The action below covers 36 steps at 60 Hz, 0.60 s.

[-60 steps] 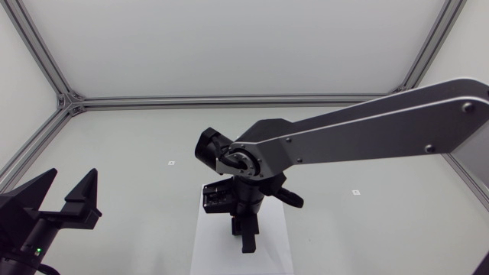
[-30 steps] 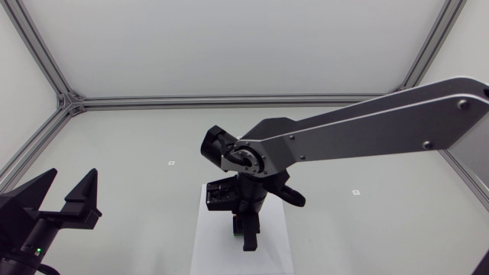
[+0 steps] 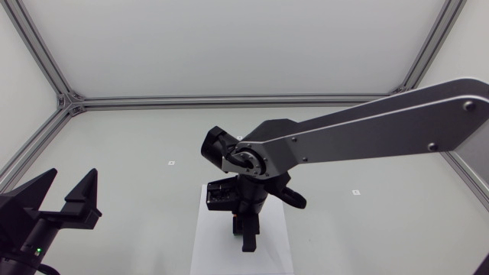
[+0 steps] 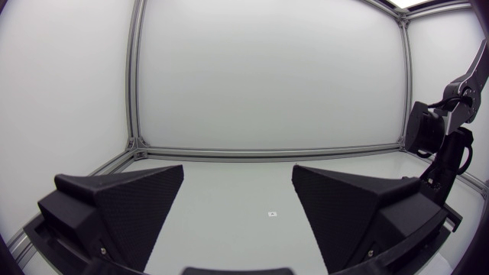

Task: Pick up the orange 2x2 brick with the right arm and stack it on top of the green 2x2 brick in the center

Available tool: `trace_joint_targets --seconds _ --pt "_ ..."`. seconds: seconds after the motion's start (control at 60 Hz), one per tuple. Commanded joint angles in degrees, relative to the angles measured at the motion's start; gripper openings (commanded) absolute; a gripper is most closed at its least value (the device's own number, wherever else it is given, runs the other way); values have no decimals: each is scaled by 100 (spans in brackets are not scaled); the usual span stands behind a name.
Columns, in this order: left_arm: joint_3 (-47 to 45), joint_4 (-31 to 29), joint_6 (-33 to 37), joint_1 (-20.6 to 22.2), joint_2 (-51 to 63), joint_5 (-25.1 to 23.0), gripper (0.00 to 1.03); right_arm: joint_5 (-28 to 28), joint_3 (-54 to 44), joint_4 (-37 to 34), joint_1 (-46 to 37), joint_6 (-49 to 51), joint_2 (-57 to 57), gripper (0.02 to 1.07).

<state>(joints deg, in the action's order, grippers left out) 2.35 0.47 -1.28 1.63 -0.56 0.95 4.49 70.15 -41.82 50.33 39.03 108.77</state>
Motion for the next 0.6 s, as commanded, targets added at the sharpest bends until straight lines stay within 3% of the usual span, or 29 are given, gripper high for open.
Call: trace_joint_targets --seconds 0.0,0.533,0.583 --pt "-235 -65 31 -5 -32 -16 99 17 -160 -80 56 -150 373 30" --pt "-235 -65 40 -5 -32 -16 99 -10 -142 -107 56 -176 109 33" --pt "-235 -65 31 -5 -32 -16 99 -10 -133 -107 56 -185 109 39"
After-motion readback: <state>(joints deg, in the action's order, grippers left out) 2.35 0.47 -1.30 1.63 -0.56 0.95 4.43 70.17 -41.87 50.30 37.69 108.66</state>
